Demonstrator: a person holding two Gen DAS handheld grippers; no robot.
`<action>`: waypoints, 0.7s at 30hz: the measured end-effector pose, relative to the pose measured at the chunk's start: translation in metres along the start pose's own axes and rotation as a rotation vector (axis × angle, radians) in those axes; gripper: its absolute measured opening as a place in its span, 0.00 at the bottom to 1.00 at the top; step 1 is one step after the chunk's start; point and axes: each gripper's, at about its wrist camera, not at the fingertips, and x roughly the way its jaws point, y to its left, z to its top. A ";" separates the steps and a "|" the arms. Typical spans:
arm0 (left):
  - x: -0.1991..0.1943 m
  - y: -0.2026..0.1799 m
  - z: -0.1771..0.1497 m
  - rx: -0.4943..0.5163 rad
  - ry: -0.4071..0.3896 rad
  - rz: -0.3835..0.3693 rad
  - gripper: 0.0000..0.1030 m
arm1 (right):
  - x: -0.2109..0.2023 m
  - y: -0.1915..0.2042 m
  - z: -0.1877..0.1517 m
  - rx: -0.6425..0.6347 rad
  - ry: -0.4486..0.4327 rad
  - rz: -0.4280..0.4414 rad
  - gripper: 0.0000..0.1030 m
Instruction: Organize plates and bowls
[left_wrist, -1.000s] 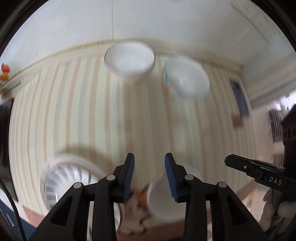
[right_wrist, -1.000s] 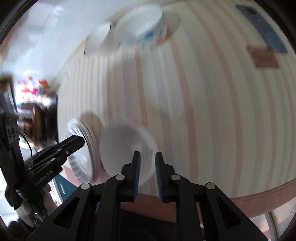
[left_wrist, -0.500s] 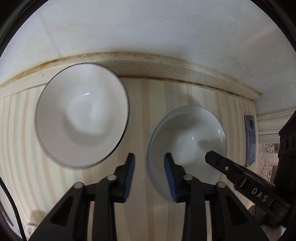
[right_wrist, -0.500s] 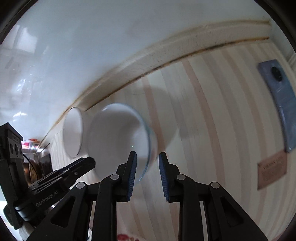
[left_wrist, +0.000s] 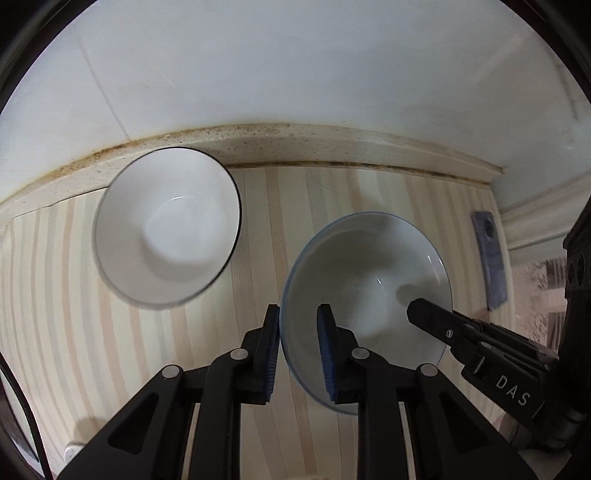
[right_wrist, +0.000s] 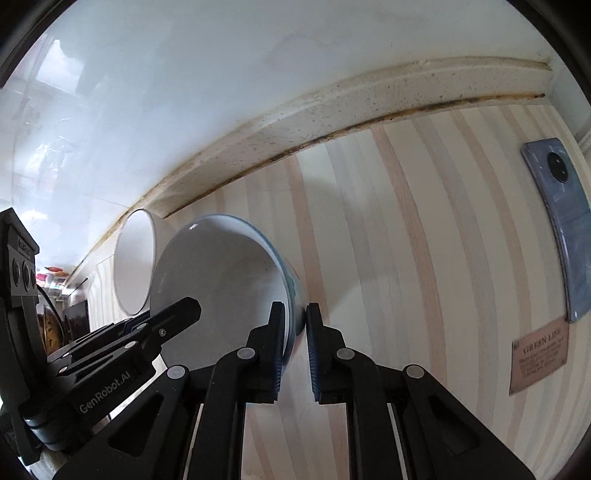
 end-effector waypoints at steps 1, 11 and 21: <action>-0.008 -0.002 -0.007 0.012 -0.006 0.000 0.17 | -0.007 0.001 -0.004 -0.005 -0.007 0.001 0.13; -0.080 0.000 -0.093 0.067 -0.019 -0.017 0.17 | -0.073 0.036 -0.089 -0.048 -0.041 0.015 0.13; -0.085 0.008 -0.167 0.079 0.038 -0.019 0.17 | -0.098 0.032 -0.190 -0.065 0.017 0.023 0.13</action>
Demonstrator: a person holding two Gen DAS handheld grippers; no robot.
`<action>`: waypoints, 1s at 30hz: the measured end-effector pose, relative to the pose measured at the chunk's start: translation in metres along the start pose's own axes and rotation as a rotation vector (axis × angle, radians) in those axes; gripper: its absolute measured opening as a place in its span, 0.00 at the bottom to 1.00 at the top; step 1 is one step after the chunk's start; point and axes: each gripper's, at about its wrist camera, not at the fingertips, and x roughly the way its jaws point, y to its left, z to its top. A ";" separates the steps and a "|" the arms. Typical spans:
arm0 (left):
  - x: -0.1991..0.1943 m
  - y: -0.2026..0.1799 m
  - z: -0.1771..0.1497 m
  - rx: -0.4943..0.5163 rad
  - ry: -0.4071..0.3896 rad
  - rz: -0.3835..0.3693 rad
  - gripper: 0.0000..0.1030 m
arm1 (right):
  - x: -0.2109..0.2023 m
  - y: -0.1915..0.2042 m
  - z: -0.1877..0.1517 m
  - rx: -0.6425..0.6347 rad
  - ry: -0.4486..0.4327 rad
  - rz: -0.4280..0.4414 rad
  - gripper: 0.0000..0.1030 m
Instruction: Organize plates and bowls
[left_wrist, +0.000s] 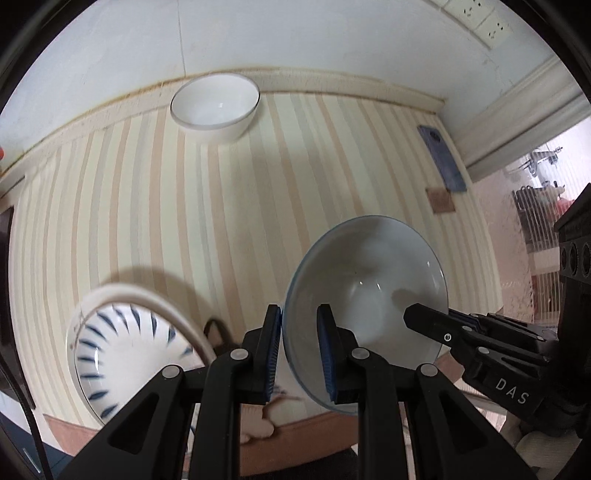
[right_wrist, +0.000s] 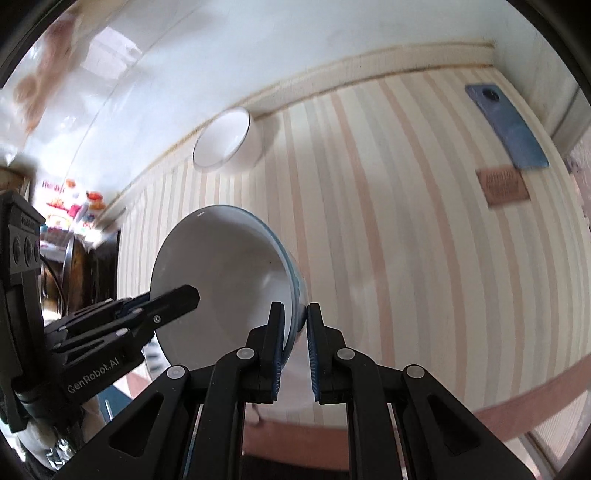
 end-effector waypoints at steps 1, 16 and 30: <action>0.003 0.001 -0.004 -0.001 0.009 0.003 0.17 | 0.002 -0.001 -0.008 0.001 0.009 0.000 0.13; 0.043 0.008 -0.022 0.032 0.094 0.055 0.17 | 0.049 -0.014 -0.046 0.024 0.100 -0.023 0.13; 0.055 0.007 -0.024 0.035 0.127 0.081 0.17 | 0.057 -0.018 -0.040 0.033 0.141 -0.024 0.14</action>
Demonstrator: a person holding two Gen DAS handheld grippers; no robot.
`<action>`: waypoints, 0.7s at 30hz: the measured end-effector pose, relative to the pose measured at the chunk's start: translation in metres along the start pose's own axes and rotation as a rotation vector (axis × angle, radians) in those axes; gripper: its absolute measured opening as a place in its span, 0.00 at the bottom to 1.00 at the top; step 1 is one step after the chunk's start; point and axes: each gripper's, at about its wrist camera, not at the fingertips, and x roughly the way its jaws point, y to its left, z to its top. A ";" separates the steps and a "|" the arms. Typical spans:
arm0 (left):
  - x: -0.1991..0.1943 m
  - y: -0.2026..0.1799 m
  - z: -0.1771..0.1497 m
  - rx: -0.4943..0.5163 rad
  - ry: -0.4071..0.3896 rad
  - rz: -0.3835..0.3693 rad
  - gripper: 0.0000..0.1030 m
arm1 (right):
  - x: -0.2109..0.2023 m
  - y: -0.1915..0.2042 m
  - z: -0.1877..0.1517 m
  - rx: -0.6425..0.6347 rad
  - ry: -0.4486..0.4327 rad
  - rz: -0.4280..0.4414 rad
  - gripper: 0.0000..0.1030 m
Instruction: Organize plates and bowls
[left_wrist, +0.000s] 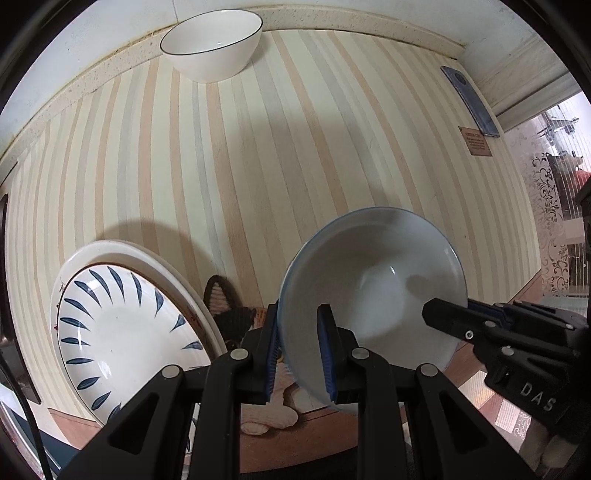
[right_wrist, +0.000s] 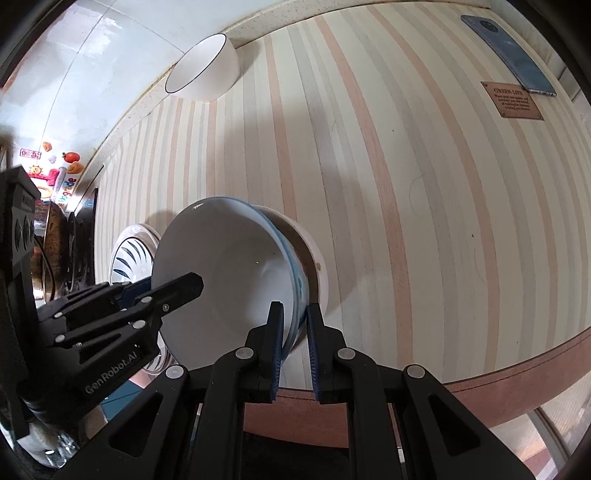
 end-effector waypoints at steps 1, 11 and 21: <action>-0.001 0.001 0.000 -0.001 0.001 -0.003 0.17 | 0.000 0.000 0.002 -0.002 0.008 0.002 0.16; -0.077 0.040 0.043 -0.088 -0.154 -0.047 0.20 | -0.058 -0.007 0.028 0.052 -0.049 0.058 0.18; -0.039 0.135 0.180 -0.302 -0.189 0.015 0.25 | -0.040 0.036 0.189 -0.023 -0.156 0.110 0.31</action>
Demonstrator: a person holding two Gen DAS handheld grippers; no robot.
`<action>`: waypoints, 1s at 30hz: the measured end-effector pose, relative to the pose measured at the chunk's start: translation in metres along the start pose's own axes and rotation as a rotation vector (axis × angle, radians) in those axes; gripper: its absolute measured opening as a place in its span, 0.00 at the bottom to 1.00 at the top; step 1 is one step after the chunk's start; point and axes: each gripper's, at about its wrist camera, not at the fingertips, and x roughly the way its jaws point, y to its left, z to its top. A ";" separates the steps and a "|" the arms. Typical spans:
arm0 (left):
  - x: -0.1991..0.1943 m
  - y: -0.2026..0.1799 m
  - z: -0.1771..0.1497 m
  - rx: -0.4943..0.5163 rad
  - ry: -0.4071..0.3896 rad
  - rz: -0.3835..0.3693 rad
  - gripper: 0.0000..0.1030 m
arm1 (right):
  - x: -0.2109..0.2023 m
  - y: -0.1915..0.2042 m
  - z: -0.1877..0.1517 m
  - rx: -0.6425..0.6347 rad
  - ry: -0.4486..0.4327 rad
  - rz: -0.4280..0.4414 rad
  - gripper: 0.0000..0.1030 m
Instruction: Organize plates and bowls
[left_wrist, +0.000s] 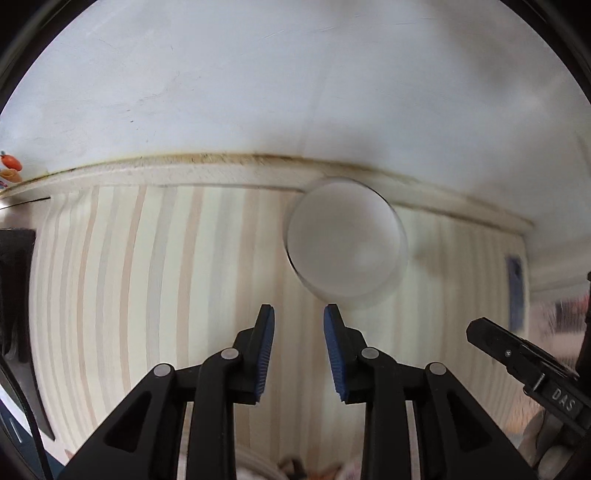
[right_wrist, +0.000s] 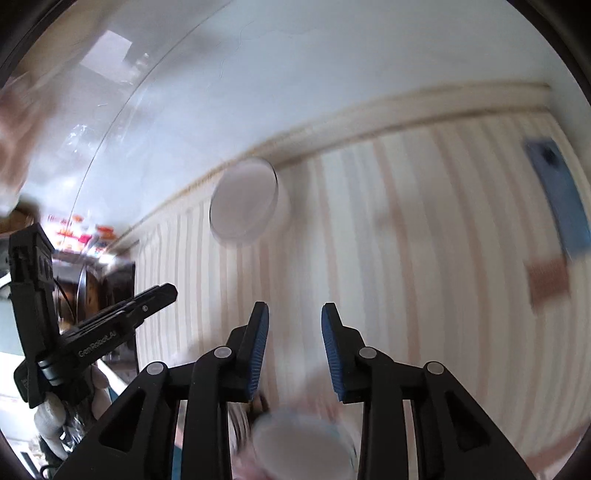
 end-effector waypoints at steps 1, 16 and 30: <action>0.008 0.003 0.007 -0.012 0.007 0.004 0.25 | 0.011 0.003 0.012 -0.006 -0.001 -0.002 0.31; 0.068 0.010 0.026 -0.053 0.023 -0.051 0.12 | 0.127 0.018 0.079 -0.107 0.067 -0.084 0.12; 0.007 -0.014 -0.017 0.004 -0.029 -0.030 0.12 | 0.082 0.026 0.052 -0.138 0.043 -0.090 0.12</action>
